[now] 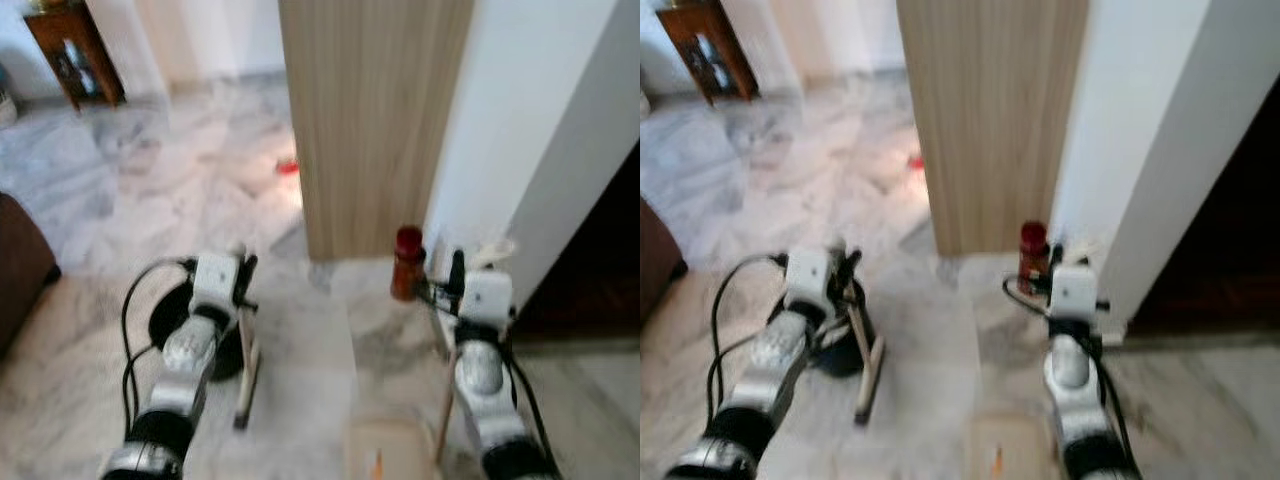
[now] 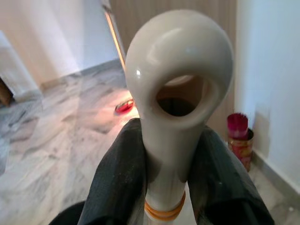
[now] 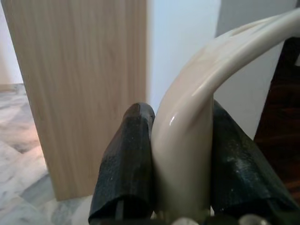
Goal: Sweep floor
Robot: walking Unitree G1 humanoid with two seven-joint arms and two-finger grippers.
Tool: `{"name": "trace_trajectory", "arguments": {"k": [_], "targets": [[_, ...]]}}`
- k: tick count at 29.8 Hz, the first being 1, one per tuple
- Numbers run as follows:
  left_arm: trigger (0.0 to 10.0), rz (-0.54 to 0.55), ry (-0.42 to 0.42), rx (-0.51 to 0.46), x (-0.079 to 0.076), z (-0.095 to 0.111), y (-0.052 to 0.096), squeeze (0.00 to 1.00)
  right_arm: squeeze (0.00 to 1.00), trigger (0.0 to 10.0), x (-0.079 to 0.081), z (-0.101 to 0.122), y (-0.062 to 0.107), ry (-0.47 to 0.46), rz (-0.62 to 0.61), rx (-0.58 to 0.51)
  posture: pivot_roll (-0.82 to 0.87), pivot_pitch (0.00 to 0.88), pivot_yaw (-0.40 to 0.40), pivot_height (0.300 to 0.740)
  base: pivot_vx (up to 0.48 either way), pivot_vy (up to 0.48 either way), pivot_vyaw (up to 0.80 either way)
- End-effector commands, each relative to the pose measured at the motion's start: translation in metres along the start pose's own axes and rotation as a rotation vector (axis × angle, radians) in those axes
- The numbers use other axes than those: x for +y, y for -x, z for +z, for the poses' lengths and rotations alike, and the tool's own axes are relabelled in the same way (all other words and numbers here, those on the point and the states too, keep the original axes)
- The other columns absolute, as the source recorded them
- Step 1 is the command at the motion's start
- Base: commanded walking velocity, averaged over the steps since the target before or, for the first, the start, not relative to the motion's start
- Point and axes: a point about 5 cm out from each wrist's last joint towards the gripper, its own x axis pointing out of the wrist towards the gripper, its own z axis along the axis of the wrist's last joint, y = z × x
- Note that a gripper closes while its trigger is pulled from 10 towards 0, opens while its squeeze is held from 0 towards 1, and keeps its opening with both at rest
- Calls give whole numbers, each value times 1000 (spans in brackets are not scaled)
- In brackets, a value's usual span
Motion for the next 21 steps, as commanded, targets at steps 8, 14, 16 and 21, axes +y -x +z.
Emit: {"name": "trace_trajectory", "arguments": {"k": [8,14,16,21], "targets": [[10000,45,-5,-24,6,3,0,0,0,10000,8,10,-6,-19,20,-33,-60,0,80,740,0,-77,-800],[10000,45,-3,-27,3,2,0,0,0,10000,2,13,-9,-14,13,-42,-66,0,74,740,0,0,-800],[10000,43,-6,-27,2,2,0,0,0,10000,1,12,-9,-15,8,-41,-66,0,74,740,0,-296,-800],[10000,46,4,-31,2,2,0,0,0,10000,2,11,-7,-15,11,-37,-64,0,76,740,0,-147,-800]]}}
